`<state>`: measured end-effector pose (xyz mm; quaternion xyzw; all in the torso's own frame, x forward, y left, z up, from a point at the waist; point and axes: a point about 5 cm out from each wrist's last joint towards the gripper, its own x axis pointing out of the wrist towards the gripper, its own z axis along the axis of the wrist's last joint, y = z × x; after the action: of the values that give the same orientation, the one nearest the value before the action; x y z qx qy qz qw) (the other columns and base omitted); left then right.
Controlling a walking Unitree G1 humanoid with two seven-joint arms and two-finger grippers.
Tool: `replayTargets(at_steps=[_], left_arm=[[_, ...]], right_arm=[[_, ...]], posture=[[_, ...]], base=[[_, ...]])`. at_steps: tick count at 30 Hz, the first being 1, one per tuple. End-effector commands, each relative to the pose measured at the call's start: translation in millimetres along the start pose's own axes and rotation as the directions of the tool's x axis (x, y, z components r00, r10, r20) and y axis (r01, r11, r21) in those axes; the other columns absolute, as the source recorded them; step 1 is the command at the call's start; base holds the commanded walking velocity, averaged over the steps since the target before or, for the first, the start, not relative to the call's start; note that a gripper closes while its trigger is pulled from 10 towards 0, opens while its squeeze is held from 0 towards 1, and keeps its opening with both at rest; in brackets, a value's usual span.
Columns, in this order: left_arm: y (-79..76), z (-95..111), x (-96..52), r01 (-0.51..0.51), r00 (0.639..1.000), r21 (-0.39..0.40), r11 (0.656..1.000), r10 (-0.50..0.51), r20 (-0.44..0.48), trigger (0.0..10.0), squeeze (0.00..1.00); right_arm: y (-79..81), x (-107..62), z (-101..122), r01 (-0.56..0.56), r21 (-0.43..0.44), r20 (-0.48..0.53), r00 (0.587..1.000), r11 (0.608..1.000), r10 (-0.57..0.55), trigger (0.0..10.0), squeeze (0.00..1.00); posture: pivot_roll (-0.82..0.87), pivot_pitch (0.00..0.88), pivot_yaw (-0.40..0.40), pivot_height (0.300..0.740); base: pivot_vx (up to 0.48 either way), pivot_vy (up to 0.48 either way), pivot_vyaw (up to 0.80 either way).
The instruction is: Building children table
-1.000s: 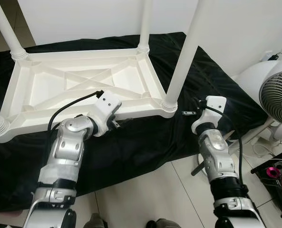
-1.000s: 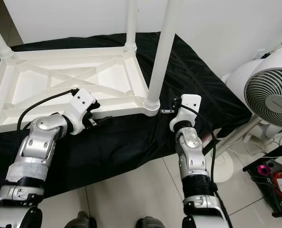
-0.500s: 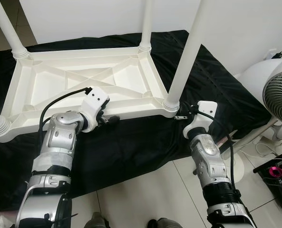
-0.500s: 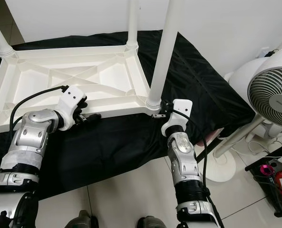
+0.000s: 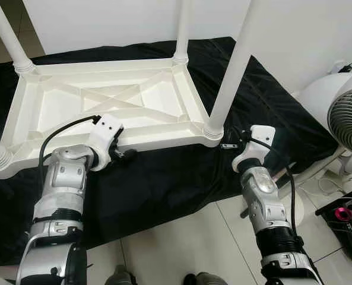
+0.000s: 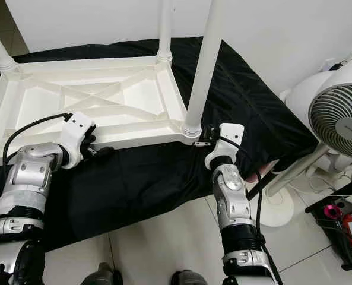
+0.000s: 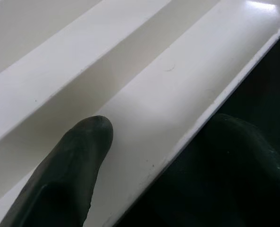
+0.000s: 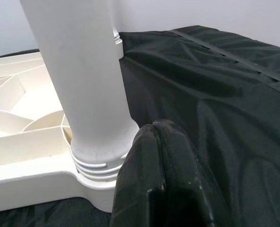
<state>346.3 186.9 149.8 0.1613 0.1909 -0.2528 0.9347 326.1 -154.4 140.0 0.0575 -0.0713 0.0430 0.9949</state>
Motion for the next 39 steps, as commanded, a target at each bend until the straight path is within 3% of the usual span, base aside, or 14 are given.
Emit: replayTargets(at_steps=[1,2,4,5,10,15,24,25,27,28,29,36,38,39], left_arm=[[26.9,-12.7,-8.7,-0.518,0.855,-0.016,0.856,0.516,-0.053,6.7,0.00],[27.5,-13.2,-9.5,-0.519,0.854,-0.015,0.855,0.517,-0.056,4.9,0.00],[27.6,-13.8,-10.3,-0.516,0.855,-0.016,0.856,0.514,-0.059,4.4,0.00],[27.6,-14.0,-10.5,-0.514,0.856,-0.015,0.857,0.513,-0.060,3.5,0.00],[27.6,-14.7,-10.8,-0.514,0.857,-0.010,0.858,0.512,-0.062,2.9,0.00],[25.0,-14.7,-9.9,-0.506,0.861,-0.006,0.863,0.505,-0.064,3.1,0.00],[8.6,-10.1,-5.2,-0.460,0.887,-0.011,0.888,0.459,-0.046,3.2,0.00],[-2.8,-6.2,-0.9,-0.424,0.906,-0.014,0.906,0.424,-0.025,5.1,0.00],[-12.7,-2.0,2.6,-0.393,0.919,-0.009,0.919,0.393,0.000,4.9,0.00],[-23.4,5.1,6.4,-0.354,0.934,0.012,0.935,0.353,0.049,6.8,0.00],[-34.0,12.6,10.0,-0.318,0.944,0.025,0.948,0.314,0.098,10.0,0.00],[-53.2,27.4,13.6,-0.235,0.954,0.040,0.971,0.222,0.201,10.0,0.00],[-55.3,29.7,12.7,-0.215,0.954,0.029,0.976,0.204,0.221,10.0,0.07],[-55.9,31.1,11.4,-0.197,0.952,0.000,0.980,0.191,0.239,10.0,0.84]], right_arm=[[-0.3,0.9,-1.2,-0.004,-0.005,-0.005,1.000,1.000,0.004,10.0,0.00],[-0.2,1.2,-1.0,-0.004,-0.006,-0.004,1.000,1.000,0.004,10.0,0.00],[-0.3,1.9,-0.7,-0.003,-0.006,-0.003,1.000,1.000,0.003,10.0,0.00],[-0.4,2.2,-0.4,-0.002,-0.005,-0.002,1.000,1.000,0.002,10.0,0.00],[-0.8,2.5,-0.2,0.001,-0.006,-0.002,1.000,1.000,-0.001,10.0,0.00],[-2.0,2.0,-0.5,0.005,-0.008,-0.003,1.000,1.000,-0.005,10.0,0.00],[-3.0,0.9,-1.1,0.007,-0.012,-0.006,1.000,1.000,-0.007,10.0,0.00],[-2.8,0.9,-1.7,0.007,-0.013,-0.009,1.000,1.000,-0.007,10.0,0.00],[-2.4,1.0,-2.0,0.006,-0.014,-0.010,1.000,1.000,-0.006,10.0,0.00],[-1.9,1.2,-2.3,0.005,-0.014,-0.012,1.000,1.000,-0.005,10.0,0.00],[-1.3,1.7,-2.4,0.002,-0.014,-0.013,1.000,1.000,-0.002,10.0,0.00],[0.2,2.8,-2.5,-0.004,-0.015,-0.014,1.000,1.000,0.004,10.0,0.00],[0.6,3.0,-2.5,-0.005,-0.015,-0.014,1.000,1.000,0.004,10.0,0.00],[0.8,3.1,-2.5,-0.005,-0.015,-0.013,1.000,1.000,0.005,10.0,0.00]], posture=[[-0.03,0.063,-0.024,0.740],[-0.03,0.064,-0.023,0.740],[-0.03,0.064,-0.023,0.740],[-0.03,0.065,-0.021,0.740],[-0.03,0.066,-0.019,0.740],[-0.03,0.067,-0.018,0.740],[-0.03,0.074,-0.019,0.740],[-0.03,0.075,-0.020,0.740],[-0.03,0.075,-0.023,0.740],[-0.03,0.076,-0.025,0.740],[-0.03,0.076,-0.025,0.740],[-0.03,0.072,-0.024,0.740],[-0.03,0.071,-0.022,0.740],[-0.03,0.071,-0.022,0.740]], base=[[0.000,0.000,0.00],[0.000,0.000,0.00],[0.000,0.000,0.00],[0.000,0.000,0.00],[0.000,0.000,0.00],[0.000,0.000,0.00],[0.000,0.000,0.00],[0.000,0.000,0.00],[0.000,0.000,0.00],[0.000,0.000,0.00],[0.000,0.000,0.00],[0.000,0.000,0.00],[0.000,0.000,0.00],[0.000,0.000,0.00]])
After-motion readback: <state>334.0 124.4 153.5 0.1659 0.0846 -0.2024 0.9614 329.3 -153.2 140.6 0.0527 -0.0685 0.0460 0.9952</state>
